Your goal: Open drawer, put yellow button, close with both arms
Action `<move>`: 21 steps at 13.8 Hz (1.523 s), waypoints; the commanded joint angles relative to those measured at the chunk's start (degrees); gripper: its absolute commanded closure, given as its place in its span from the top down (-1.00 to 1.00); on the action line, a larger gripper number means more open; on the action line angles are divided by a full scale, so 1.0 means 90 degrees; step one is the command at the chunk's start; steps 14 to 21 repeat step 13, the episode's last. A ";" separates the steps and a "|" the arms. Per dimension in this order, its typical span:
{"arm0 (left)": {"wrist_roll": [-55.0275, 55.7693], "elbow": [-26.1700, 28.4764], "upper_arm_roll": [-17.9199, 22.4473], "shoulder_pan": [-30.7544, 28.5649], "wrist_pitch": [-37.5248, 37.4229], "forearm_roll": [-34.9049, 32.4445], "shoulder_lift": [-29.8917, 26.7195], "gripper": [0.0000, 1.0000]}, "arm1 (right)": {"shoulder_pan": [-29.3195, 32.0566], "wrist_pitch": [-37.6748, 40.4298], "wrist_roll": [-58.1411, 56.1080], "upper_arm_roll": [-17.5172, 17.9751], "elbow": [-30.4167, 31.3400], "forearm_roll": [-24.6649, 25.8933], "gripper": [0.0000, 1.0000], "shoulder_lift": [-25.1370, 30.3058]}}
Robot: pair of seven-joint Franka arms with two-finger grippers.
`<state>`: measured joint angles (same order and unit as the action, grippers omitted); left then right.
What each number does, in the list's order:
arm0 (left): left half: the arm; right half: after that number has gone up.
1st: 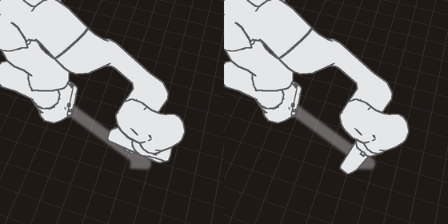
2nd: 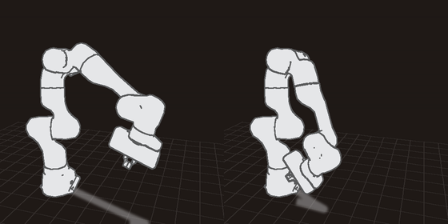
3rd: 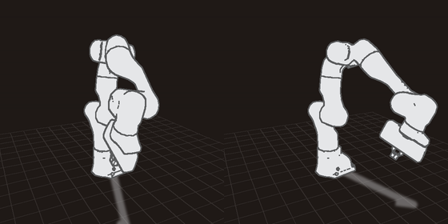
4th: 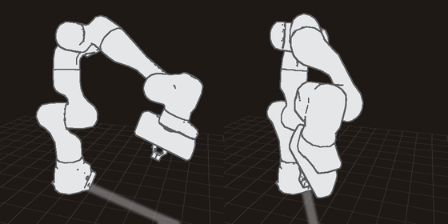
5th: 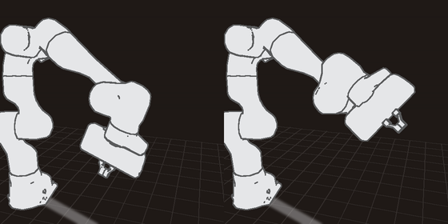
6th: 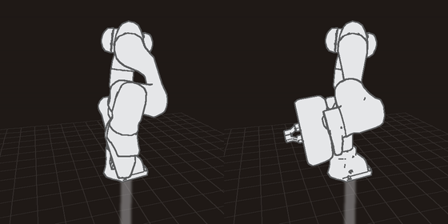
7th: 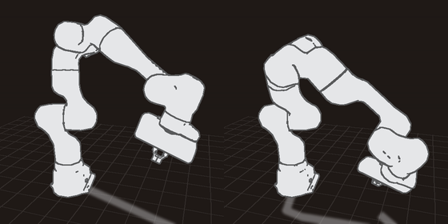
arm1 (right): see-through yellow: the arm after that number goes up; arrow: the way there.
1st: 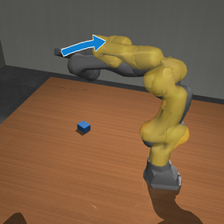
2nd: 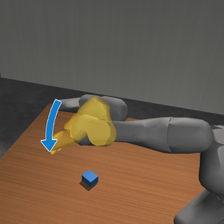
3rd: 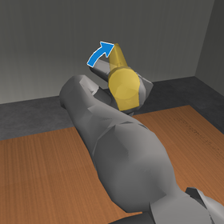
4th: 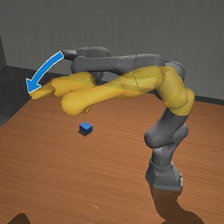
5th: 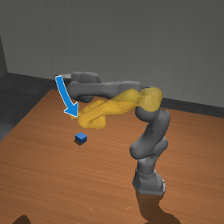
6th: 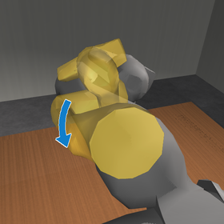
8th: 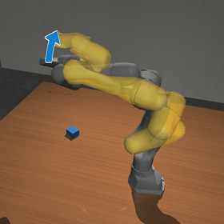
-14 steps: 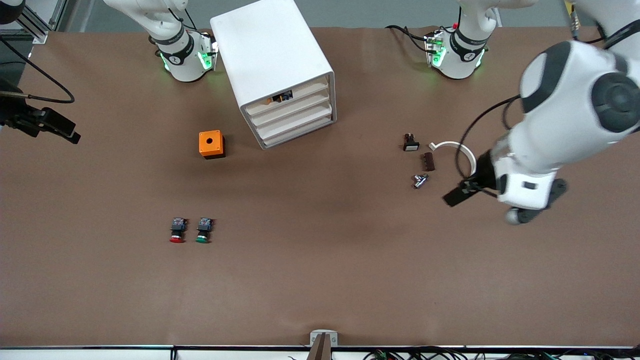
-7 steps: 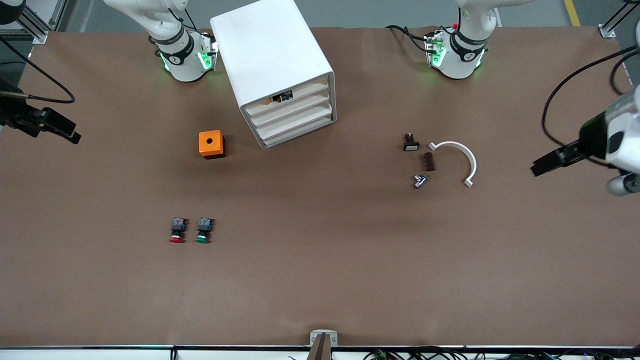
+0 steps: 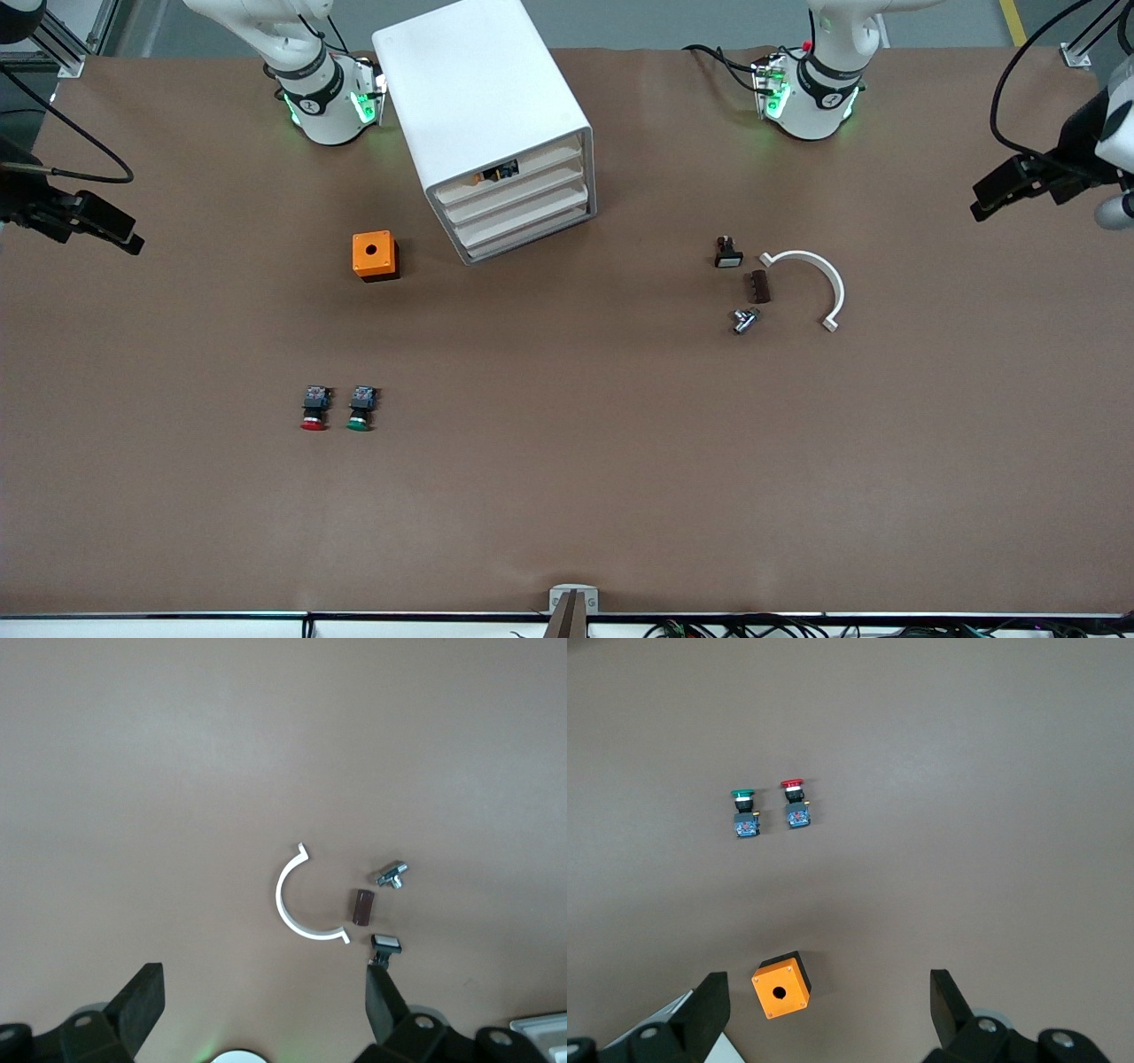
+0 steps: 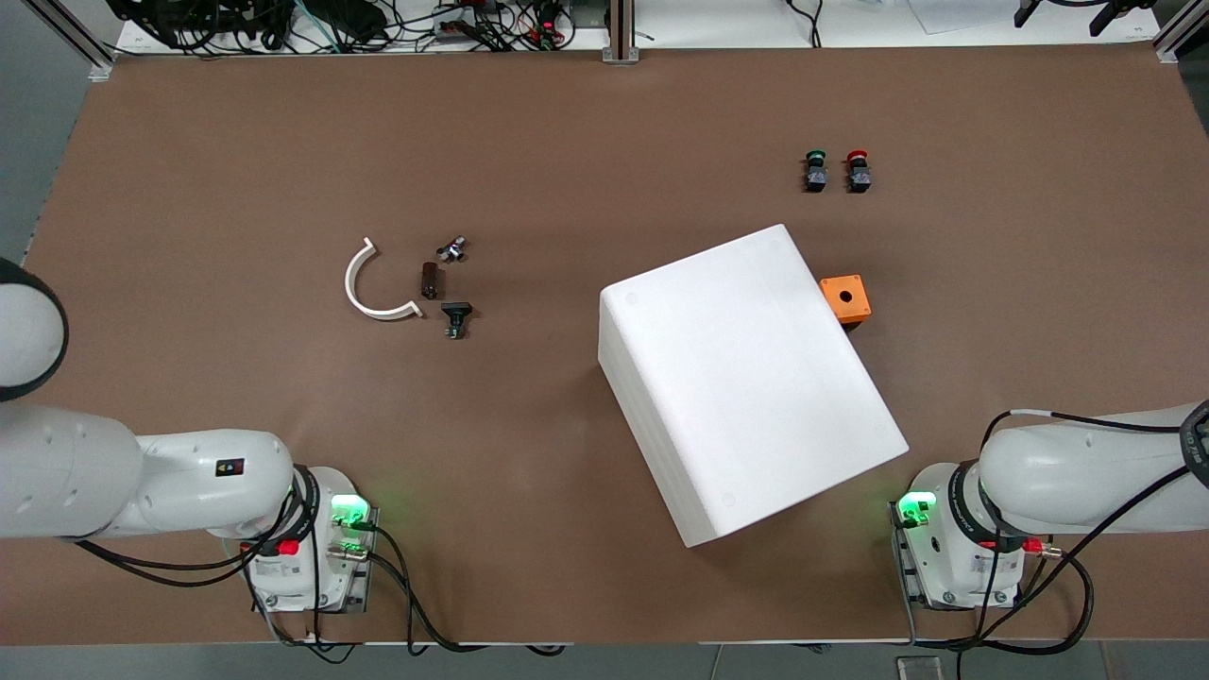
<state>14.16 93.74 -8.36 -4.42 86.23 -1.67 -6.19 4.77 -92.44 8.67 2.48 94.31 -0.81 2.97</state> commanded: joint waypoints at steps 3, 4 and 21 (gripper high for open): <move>-0.0361 0.0151 -0.0047 -0.0026 0.0078 -0.0088 -0.0182 1.00 | 0.0095 0.0037 -0.0065 0.0076 0.0058 0.0002 1.00 0.0090; -0.0382 0.0102 -0.0047 -0.0036 0.0078 -0.0049 -0.0143 1.00 | 0.0095 0.0047 -0.0065 0.0076 0.0058 0.0002 1.00 0.0090; -0.0626 -0.0084 -0.0057 0.0003 -0.0264 -0.0039 -0.0094 1.00 | 0.0104 0.0057 -0.0065 0.0067 0.0067 0.0002 1.00 0.0090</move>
